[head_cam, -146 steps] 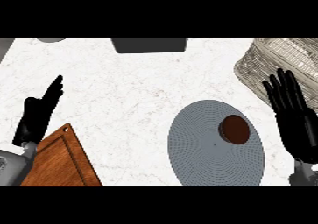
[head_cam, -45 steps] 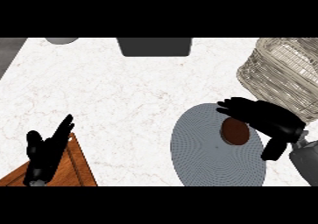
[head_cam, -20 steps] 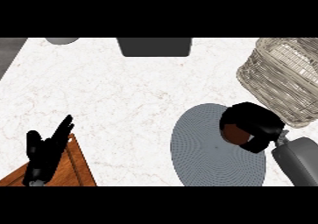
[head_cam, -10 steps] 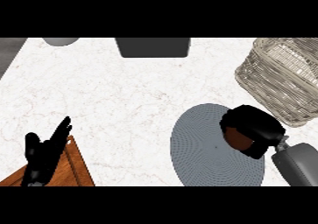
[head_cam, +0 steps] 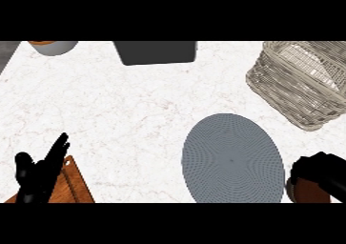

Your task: Pick the cupcake from the placemat and place it in the basket

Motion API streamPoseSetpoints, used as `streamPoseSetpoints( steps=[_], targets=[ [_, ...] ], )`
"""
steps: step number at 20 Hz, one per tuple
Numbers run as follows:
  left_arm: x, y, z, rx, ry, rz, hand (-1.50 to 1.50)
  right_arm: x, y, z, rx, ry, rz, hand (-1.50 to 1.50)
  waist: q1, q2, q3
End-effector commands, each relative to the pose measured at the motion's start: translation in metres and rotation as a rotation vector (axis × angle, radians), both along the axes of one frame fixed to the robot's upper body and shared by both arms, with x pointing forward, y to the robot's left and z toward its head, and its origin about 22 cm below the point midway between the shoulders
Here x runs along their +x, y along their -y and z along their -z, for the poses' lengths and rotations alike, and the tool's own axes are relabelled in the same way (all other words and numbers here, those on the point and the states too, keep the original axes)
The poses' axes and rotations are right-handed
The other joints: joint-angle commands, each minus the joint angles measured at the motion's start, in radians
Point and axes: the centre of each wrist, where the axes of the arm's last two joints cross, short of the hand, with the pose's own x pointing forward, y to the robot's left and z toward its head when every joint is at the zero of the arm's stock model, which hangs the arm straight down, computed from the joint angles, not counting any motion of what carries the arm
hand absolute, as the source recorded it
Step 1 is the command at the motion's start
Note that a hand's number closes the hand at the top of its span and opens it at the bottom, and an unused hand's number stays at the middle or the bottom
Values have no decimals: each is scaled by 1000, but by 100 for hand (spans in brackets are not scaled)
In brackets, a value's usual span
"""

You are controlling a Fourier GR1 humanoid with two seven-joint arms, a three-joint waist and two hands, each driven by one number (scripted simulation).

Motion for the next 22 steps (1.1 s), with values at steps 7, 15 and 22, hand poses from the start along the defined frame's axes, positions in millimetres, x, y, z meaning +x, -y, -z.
streamPoseSetpoints(
  steps=[7,15,22],
  targets=[
    [-20,-6,16,-13,-120,-24,0,-18,33,-52,726,-64,85,150,-9,13,-13],
    [-26,0,25,-25,-130,2,0,-16,93,-173,784,33,278,150,28,17,-16],
    [-2,15,16,-32,-106,57,0,6,115,-263,858,44,450,150,74,25,-13]
  ],
)
